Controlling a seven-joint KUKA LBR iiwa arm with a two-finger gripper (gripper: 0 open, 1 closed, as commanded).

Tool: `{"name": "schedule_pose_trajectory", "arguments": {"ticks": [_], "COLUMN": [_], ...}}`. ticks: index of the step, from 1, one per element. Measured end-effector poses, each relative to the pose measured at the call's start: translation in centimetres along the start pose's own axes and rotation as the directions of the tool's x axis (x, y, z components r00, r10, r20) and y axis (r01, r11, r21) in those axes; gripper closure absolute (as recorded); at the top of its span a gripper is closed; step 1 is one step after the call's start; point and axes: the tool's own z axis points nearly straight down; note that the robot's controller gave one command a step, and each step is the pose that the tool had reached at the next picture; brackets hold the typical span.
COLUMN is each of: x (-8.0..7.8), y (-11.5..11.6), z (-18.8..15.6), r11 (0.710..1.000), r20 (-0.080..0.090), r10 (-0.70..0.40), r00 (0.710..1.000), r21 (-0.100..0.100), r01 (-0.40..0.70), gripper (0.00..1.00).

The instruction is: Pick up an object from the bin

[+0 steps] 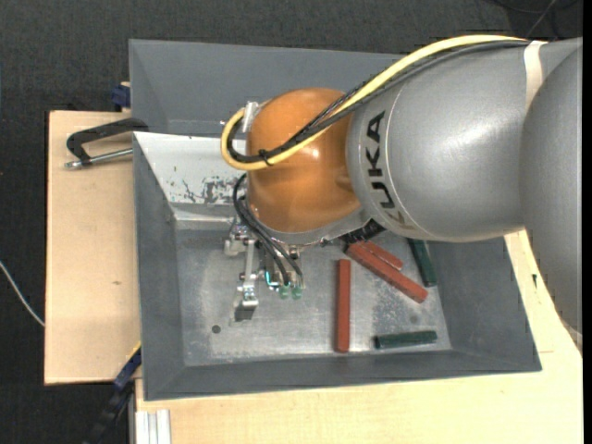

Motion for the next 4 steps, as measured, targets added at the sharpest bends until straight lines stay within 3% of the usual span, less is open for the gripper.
{"name": "schedule_pose_trajectory", "arguments": {"ticks": [1, 2, 3, 4], "x": [-0.2, -1.9, -4.0, -5.0], "y": [-0.1, -3.9, -4.6, -9.5], "z": [-0.3, 2.0, 8.0, 10.4], "r11": [1.0, 0.995, 0.965, 0.945], "r20": [0.007, 0.008, 0.013, 0.004], "r10": [0.002, -0.102, -0.264, -0.327], "r00": [1.0, 0.995, 0.964, 0.945], "r21": [-0.002, -0.001, 0.002, 0.0], "r01": [-0.002, 0.102, 0.264, 0.327], "gripper": [0.0, 0.0, 0.0, 0.0]}}
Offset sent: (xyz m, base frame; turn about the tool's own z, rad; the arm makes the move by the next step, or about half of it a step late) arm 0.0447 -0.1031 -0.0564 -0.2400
